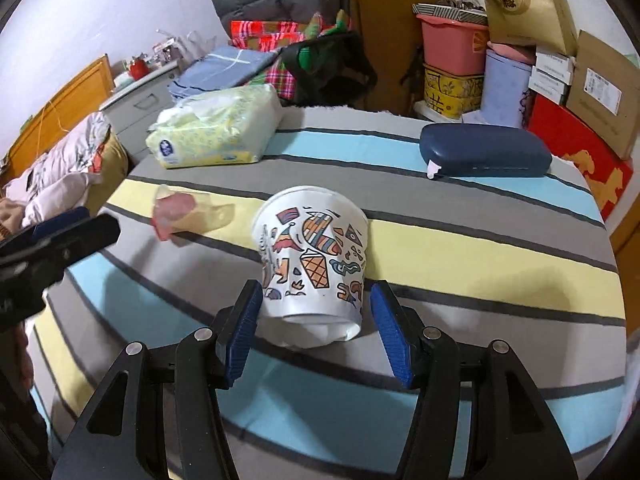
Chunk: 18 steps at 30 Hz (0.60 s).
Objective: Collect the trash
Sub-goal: 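Grasp the patterned paper cup with the right tool while the left tool grasps the clear plastic cup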
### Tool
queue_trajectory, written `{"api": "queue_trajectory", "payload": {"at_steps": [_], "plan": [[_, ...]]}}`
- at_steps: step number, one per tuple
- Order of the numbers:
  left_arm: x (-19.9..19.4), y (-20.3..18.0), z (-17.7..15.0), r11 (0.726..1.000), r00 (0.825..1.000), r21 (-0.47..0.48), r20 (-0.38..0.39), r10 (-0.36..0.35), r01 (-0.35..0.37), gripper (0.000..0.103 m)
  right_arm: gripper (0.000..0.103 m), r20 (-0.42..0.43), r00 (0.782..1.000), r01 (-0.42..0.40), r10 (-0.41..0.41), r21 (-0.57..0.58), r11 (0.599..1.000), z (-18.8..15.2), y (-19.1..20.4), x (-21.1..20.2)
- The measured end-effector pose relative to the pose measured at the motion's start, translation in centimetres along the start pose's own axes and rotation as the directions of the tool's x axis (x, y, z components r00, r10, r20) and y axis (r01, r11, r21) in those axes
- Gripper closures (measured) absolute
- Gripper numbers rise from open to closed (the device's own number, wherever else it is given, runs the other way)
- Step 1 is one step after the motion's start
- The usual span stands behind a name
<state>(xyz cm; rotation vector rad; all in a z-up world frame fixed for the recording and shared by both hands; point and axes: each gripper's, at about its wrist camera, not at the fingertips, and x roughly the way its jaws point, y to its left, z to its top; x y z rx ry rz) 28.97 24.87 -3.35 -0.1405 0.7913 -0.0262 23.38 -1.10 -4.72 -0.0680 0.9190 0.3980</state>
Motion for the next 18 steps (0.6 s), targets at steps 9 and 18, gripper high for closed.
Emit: {"api": "queue_trajectory", "payload": {"at_steps": [9,18], "plan": [[4.9,0.3,1.4,1.0,0.998,0.006,-0.064,-0.025,0.026,0.028,0.05,-0.015,1.0,-0.02,0.02,-0.017,1.0,0.1,-1.1,0.1],[6.2,-1.6,0.8,0.994,0.991,0.056,-0.103,-0.086,0.092,0.028,0.053,-0.023,0.999,-0.027,0.029,0.048,0.998,-0.2,-2.6,-0.6]]}}
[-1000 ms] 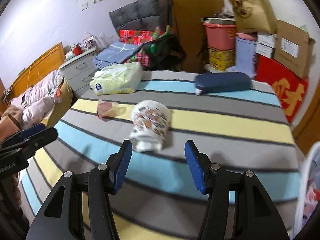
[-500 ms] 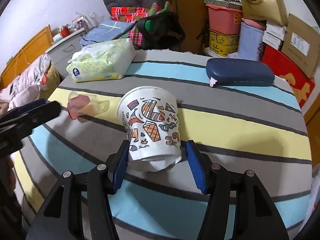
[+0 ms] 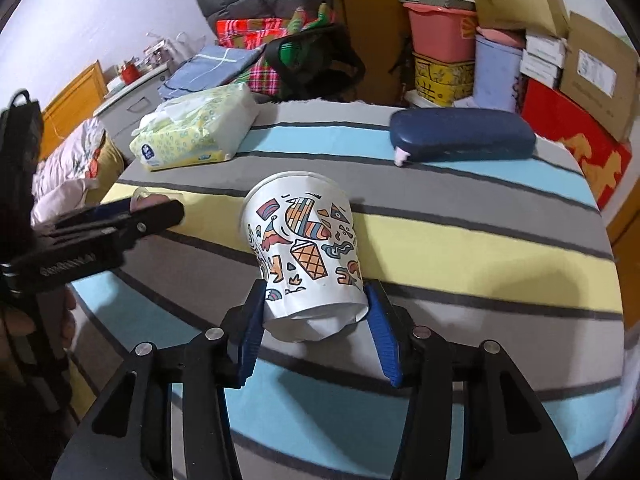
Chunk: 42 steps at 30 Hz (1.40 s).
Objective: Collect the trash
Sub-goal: 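Grasp the patterned paper cup with the right tool while the left tool grasps the clear plastic cup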
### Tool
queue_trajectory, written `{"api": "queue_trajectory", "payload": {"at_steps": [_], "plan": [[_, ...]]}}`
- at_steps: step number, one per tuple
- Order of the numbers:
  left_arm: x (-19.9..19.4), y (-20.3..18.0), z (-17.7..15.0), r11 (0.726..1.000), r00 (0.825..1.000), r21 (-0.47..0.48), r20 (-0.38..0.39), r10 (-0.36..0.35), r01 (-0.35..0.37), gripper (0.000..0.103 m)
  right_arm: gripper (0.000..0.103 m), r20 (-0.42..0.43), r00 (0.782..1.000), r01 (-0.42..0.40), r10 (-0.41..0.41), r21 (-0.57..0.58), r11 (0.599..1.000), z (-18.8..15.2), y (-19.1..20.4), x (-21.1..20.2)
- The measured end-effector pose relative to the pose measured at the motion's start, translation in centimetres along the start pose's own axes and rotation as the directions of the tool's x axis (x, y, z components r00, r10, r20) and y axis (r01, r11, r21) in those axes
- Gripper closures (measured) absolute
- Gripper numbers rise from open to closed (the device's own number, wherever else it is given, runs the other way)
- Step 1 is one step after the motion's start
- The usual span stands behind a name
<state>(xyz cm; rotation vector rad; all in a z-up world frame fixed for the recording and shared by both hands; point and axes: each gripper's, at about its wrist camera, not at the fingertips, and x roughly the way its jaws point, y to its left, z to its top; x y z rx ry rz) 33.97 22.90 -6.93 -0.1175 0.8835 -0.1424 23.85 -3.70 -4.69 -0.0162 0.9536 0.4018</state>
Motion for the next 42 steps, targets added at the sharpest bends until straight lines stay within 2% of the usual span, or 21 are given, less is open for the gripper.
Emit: {"api": "queue_trajectory", "payload": {"at_steps": [5,7,10,11,13,17,20,23,26,29,30,32,34,42], "plan": [[-0.7,-2.1,-1.0,0.998,0.999,0.044,-0.009,-0.042,0.042,0.028,0.053,0.012,1.0,0.022,-0.022,0.03,0.999,-0.5,-1.1,-1.2],[-1.1,-3.2,-1.7,0.992,0.993,0.052,-0.026,-0.112,0.113,0.028,0.053,0.019,0.999,0.029,-0.03,0.05,0.998,-0.6,-1.7,-1.6],[-1.9,-4.8,-2.5,0.986,0.992,0.103,-0.027,-0.126,0.128,0.028,0.053,0.026,0.999,0.039,-0.041,0.077,0.996,-0.9,-2.6,-1.9],[-2.4,-5.1,-2.7,0.985,0.992,0.117,-0.012,-0.123,0.124,0.028,0.053,0.027,0.999,0.04,-0.042,0.081,0.996,-0.9,-2.8,-1.9],[-3.7,-4.9,-2.6,0.993,0.998,0.112,0.04,-0.05,0.046,0.028,0.053,0.02,0.999,0.04,-0.042,0.09,0.995,-1.0,-3.0,-1.8],[-4.4,-4.1,-1.8,0.995,0.994,0.078,0.095,0.058,-0.066,0.028,0.053,0.016,1.0,0.025,-0.026,0.096,0.995,-1.1,-2.8,-1.4],[-2.6,-3.3,-0.9,0.994,0.994,0.054,0.064,0.09,-0.094,0.028,0.053,0.011,1.0,0.018,-0.02,0.085,0.996,-1.1,-2.4,-1.1],[-1.3,-2.7,-0.8,0.986,0.986,0.04,0.047,0.158,-0.16,0.028,0.053,0.01,1.0,0.011,-0.011,0.074,0.997,-1.1,-2.2,-1.0],[-0.3,-2.0,-0.9,0.995,0.995,0.015,0.009,0.101,-0.101,0.028,0.053,0.015,1.0,0.01,-0.011,0.07,0.997,-1.2,-2.2,-1.0],[-0.2,-1.9,-1.3,0.995,0.995,0.004,0.01,0.102,-0.102,0.029,0.053,0.018,1.0,0.006,-0.007,0.072,0.997,-1.4,-2.3,-1.0],[-0.1,-2.1,-1.4,0.995,0.995,0.011,0.009,0.1,-0.1,0.032,0.053,0.019,1.0,0.006,-0.007,0.071,0.997,-1.4,-2.3,-1.0],[0.0,-2.1,-1.4,0.998,0.998,0.007,0.001,0.07,-0.07,0.052,0.053,0.025,1.0,0.011,-0.013,0.074,0.997,-1.5,-2.3,-1.1],[-0.1,-2.2,-1.4,0.997,0.997,0.005,0.0,0.083,-0.083,0.057,0.053,0.026,1.0,0.01,-0.012,0.075,0.997,-1.5,-2.2,-1.2],[-1.9,-3.8,-2.5,0.997,0.997,0.012,0.013,0.08,-0.08,0.057,0.053,0.05,0.999,0.013,-0.016,0.066,0.998,-1.9,-2.0,-2.2]]}}
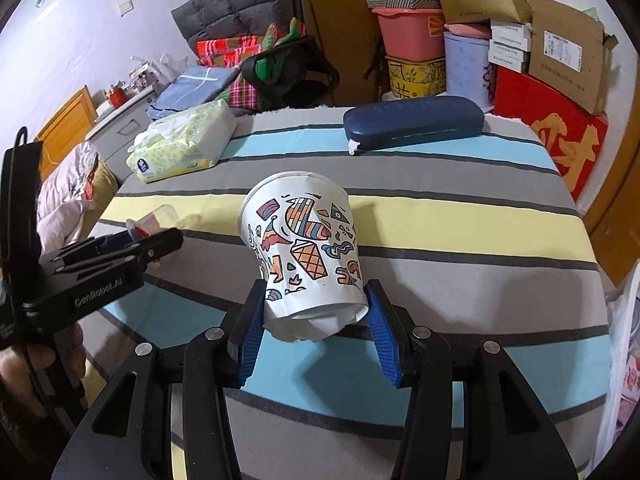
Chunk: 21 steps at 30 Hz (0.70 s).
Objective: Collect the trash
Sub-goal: 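Grasp the patterned paper cup with the right tool while the left tool grasps the clear plastic cup, then carry the paper cup and plastic cup over the wastebasket with both tools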
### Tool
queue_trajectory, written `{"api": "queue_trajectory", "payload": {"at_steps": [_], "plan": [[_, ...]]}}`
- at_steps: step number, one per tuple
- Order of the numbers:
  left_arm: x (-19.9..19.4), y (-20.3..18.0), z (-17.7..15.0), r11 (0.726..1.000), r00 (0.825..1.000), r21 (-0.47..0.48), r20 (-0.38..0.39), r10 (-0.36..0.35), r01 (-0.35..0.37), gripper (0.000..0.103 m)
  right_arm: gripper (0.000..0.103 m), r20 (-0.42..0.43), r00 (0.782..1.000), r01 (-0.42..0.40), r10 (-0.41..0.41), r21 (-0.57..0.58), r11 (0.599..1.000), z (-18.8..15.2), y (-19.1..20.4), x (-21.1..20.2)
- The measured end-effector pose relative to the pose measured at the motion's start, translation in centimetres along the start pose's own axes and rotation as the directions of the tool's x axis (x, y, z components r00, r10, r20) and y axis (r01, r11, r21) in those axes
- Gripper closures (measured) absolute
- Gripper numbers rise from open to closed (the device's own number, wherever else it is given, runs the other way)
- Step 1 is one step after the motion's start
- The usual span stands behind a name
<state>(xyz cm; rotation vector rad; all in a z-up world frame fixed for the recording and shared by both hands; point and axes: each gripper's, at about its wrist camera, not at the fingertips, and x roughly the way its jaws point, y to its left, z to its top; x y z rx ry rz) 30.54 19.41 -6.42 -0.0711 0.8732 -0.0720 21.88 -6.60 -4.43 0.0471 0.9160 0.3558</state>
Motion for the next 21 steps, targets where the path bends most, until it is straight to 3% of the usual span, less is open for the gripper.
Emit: {"api": "queue_trajectory", "payload": {"at_steps": [21], "plan": [[-13.2,-11.2,-3.4,0.993,0.983,0.091,0.161,-0.085,0.071,0.057,0.053,0.148,0.989,0.017,-0.028,0.079,0.997,-3.1,-3.6,-8.8]]}}
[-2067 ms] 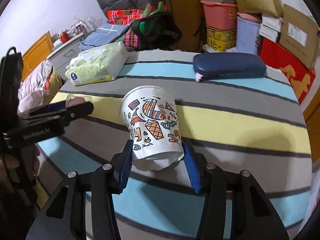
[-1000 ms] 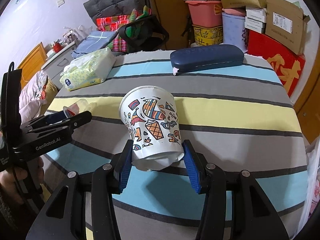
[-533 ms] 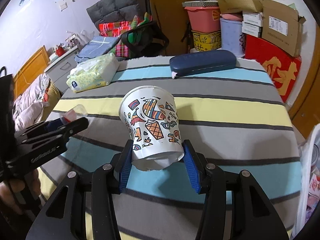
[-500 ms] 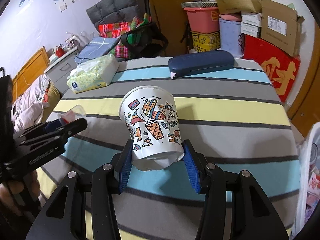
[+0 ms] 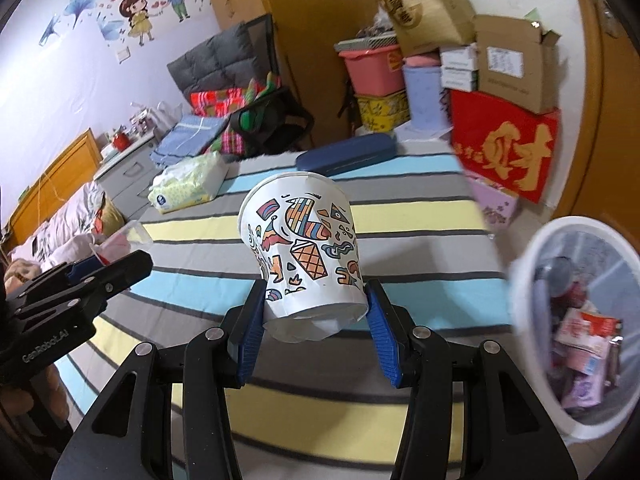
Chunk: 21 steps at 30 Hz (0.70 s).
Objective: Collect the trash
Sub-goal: 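Carry the paper cup and plastic cup over the wastebasket with both tools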
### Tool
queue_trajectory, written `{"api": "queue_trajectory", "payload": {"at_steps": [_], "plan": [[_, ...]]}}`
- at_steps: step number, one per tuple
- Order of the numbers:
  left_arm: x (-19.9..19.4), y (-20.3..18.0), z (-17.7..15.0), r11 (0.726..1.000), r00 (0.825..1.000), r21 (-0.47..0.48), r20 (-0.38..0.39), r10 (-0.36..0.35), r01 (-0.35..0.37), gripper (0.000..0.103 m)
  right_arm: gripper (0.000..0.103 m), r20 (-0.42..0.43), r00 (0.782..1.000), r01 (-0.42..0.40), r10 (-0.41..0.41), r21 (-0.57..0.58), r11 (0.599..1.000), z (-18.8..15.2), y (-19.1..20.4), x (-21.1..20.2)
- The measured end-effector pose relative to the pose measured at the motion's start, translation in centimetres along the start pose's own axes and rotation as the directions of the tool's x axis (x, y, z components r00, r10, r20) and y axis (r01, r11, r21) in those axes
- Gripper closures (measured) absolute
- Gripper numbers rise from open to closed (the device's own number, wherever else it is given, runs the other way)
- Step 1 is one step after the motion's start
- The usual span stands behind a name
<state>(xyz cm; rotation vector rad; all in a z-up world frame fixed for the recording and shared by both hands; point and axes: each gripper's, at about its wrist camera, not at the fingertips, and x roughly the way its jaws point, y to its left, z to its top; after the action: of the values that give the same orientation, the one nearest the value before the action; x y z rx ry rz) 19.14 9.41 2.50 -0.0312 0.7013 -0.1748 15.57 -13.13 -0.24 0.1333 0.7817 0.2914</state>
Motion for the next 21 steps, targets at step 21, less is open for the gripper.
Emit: {"api": "queue_trajectory", "payload": {"at_steps": [21], "plan": [[-4.1,-16.7,-0.3,0.971,0.981,0.164,0.058,-0.186,0.174,0.057,0.053,0.142,0.977,0.141,-0.162,0.147,0.979,-1.9,-9.1,-8.5]]}}
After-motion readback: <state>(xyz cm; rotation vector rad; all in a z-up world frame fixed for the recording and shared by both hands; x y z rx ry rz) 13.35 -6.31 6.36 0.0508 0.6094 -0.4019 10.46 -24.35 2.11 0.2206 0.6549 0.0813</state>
